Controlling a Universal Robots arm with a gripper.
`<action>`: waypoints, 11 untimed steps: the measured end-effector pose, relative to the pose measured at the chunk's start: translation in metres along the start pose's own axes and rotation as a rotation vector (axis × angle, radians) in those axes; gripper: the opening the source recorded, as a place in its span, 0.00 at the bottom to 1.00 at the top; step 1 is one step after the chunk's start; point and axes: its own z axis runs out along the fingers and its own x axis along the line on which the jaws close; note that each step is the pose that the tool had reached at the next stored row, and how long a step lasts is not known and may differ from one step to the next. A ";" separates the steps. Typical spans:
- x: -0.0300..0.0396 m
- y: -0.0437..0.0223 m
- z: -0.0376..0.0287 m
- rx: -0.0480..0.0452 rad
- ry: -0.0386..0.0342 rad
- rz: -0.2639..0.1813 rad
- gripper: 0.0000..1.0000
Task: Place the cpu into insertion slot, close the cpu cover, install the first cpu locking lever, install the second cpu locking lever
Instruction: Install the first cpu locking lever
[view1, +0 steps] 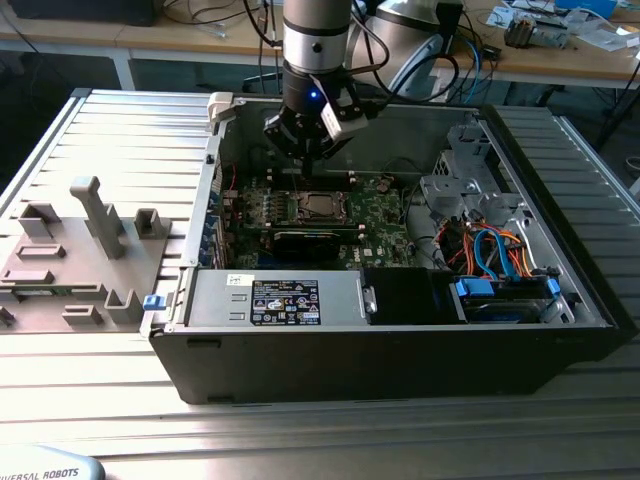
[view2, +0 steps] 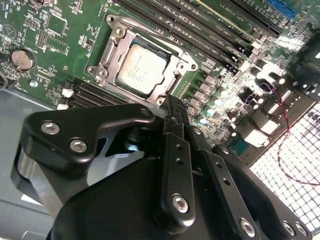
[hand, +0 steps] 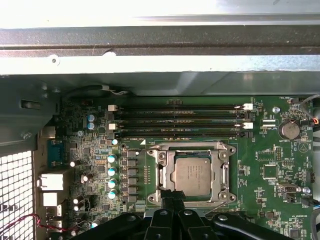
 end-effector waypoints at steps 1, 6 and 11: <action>0.0001 0.0000 0.0000 0.0000 0.0000 0.000 0.11; 0.0015 0.0000 0.0000 0.0000 0.0000 0.000 0.11; 0.0015 0.0004 0.0000 0.0001 0.0001 0.000 0.11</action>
